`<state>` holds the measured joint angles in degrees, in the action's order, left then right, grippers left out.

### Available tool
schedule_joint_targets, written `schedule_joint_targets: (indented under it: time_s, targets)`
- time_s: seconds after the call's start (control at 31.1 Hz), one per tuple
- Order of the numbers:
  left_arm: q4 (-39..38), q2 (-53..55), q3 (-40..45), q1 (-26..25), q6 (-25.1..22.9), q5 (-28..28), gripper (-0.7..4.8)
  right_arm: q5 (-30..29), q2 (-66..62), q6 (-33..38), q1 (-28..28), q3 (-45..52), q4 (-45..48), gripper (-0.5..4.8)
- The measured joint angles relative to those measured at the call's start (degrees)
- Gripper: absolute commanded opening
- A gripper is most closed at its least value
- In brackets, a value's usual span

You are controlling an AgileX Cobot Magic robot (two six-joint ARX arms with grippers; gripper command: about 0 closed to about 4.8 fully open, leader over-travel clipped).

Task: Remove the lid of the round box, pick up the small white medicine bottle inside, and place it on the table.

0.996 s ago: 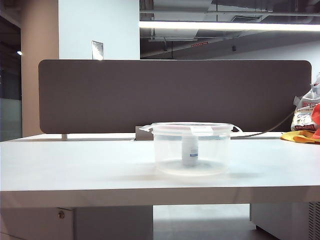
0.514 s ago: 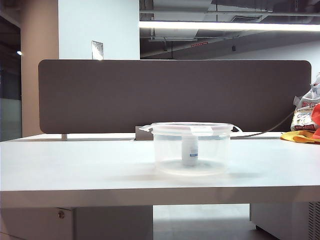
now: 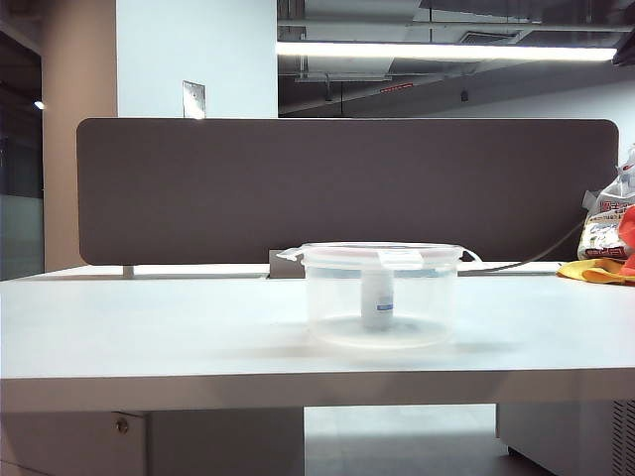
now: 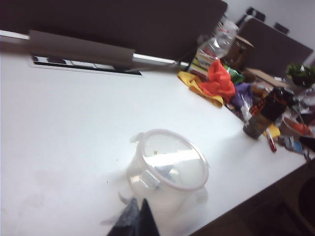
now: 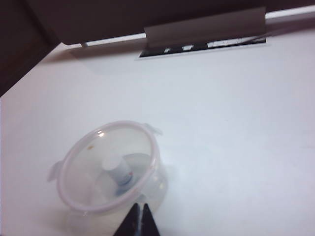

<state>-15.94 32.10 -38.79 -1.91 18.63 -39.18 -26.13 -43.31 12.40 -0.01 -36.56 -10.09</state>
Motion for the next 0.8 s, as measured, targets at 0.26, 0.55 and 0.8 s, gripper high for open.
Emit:
schedule_joint_targets:
  time_s: [0.26, 0.55, 0.8]
  targets:
    - [-1.1, 8.5, -3.4, 7.8, -3.8, 3.6, -0.06, -6.1, -1.2, -0.4, 0.2, -6.2, -6.1, -0.08]
    - [1.7, 23.7, -3.3, 16.1, -5.0, 5.9, -0.06, -4.2, -1.3, -3.5, 6.9, -13.4, -15.9, -0.08]
    - [8.7, 33.9, -3.3, 15.9, -3.5, 6.0, 0.67, 2.1, -1.7, -5.1, 13.2, -15.1, -20.3, -0.08]
